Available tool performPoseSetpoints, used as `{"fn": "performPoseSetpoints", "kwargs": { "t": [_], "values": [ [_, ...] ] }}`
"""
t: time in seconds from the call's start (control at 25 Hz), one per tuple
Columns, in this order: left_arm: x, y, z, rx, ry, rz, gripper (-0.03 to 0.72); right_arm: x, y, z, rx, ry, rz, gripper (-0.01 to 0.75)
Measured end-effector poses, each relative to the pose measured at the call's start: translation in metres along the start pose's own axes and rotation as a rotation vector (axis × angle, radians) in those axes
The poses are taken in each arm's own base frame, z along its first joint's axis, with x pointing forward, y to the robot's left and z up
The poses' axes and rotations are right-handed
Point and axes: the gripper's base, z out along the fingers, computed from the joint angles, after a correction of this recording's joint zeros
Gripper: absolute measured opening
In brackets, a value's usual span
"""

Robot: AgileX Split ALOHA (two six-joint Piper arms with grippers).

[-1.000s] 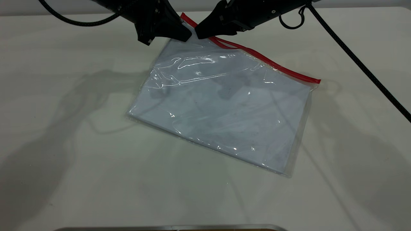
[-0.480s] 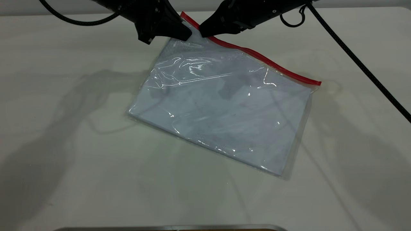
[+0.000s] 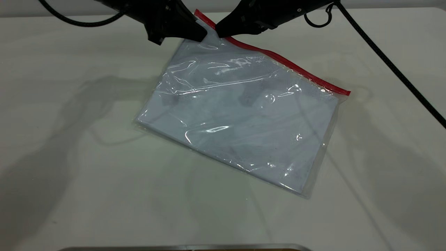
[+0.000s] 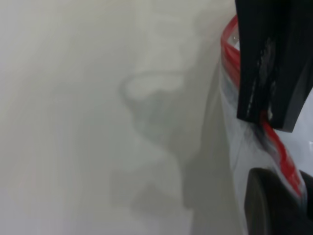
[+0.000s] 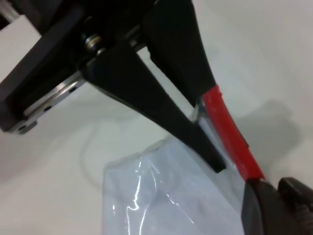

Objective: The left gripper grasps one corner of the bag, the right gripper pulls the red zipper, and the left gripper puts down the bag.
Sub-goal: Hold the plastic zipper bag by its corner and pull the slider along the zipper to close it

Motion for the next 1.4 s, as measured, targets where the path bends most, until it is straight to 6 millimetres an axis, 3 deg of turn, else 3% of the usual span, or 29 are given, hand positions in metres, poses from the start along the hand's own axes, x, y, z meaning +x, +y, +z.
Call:
{"fn": "performPoseSetpoints", "kwargs": {
  "t": [0.36, 0.64, 0.92, 1.12, 1.4],
  "values": [
    [0.000, 0.004, -0.014, 0.016, -0.108, -0.062, 0.051, -0.003, -0.006, -0.011, -0.015, -0.003, -0.014, 0.036],
    [0.001, 0.009, -0.024, -0.010, -0.174, -0.104, 0.051, 0.006, -0.024, -0.029, 0.022, 0.031, -0.028, 0.036],
    [0.004, 0.015, -0.035, -0.037, -0.220, -0.137, 0.051, 0.027, -0.048, -0.053, 0.083, 0.169, -0.044, 0.038],
    [0.004, 0.016, -0.036, -0.040, -0.228, -0.141, 0.051, 0.051, -0.066, -0.077, 0.128, 0.319, 0.055, 0.040],
    [0.003, 0.016, -0.036, -0.039, -0.233, -0.143, 0.051, 0.069, -0.072, -0.095, 0.143, 0.461, 0.135, 0.043]
  ]
}}
